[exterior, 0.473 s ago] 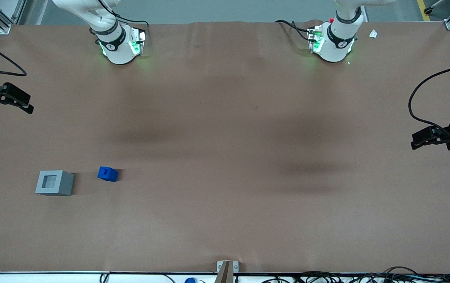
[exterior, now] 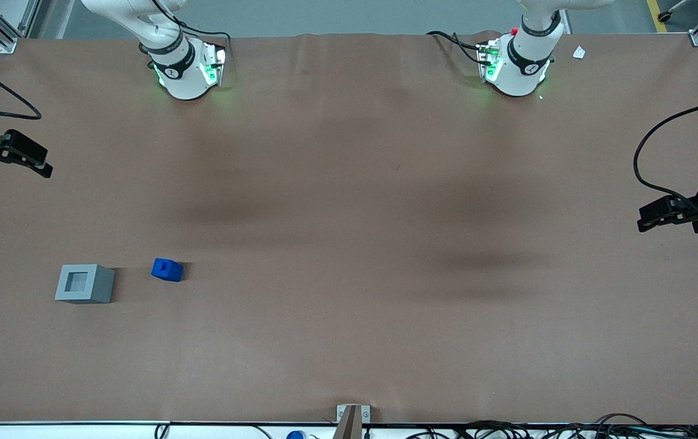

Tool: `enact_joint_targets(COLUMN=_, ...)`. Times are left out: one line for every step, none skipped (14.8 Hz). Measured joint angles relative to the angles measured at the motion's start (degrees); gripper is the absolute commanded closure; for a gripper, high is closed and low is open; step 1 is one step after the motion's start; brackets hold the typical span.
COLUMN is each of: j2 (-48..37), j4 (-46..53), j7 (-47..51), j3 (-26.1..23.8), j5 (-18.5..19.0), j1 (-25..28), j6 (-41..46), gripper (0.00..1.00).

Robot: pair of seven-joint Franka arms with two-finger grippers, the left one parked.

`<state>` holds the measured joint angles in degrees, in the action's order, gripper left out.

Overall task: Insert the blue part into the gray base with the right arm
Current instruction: 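Move the open right gripper down over the blue block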

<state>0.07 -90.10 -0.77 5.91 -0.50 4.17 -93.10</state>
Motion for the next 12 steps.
enact_joint_targets(j2=0.8, j4=0.0, j7=0.0, j3=0.0, j5=-0.6, j1=0.0, j6=-1.3, gripper=0.0)
enact_joint_targets(j2=1.8, j4=-0.1, j7=0.0, j3=0.0, j5=-0.8, j1=0.0, j6=-2.4, gripper=0.0)
enact_joint_targets(j2=3.0, j4=-0.2, j7=0.0, j3=0.0, j5=-0.8, j1=0.0, j6=-3.2, gripper=0.0)
enact_joint_targets(j2=4.4, j4=-0.3, j7=0.0, j3=0.0, j5=-0.9, j1=0.0, j6=-4.0, gripper=0.0)
enact_joint_targets(j2=5.8, j4=-0.6, j7=0.0, j3=0.0, j5=-0.9, j1=0.0, j6=-5.2, gripper=0.0)
enact_joint_targets(j2=7.2, j4=-1.0, j7=0.0, j3=0.0, j5=-0.9, j1=0.0, j6=-6.8, gripper=0.0)
enact_joint_targets(j2=8.5, j4=-1.7, j7=0.0, j3=0.0, j5=-0.9, j1=0.0, j6=-8.8, gripper=0.0)
enact_joint_targets(j2=9.5, j4=-2.7, j7=0.0, j3=0.0, j5=-1.0, j1=0.1, j6=-10.9, gripper=0.0)
enact_joint_targets(j2=10.5, j4=-3.6, j7=0.1, j3=-0.1, j5=-1.0, j1=0.1, j6=-13.0, gripper=0.0)
enact_joint_targets(j2=11.3, j4=-4.6, j7=0.1, j3=-0.1, j5=-1.0, j1=0.1, j6=-14.8, gripper=0.0)
enact_joint_targets(j2=12.2, j4=-5.4, j7=0.1, j3=-0.1, j5=-1.0, j1=0.3, j6=-16.5, gripper=0.0)
enact_joint_targets(j2=13.1, j4=-6.1, j7=0.1, j3=-0.2, j5=-1.1, j1=0.5, j6=-18.2, gripper=0.01)
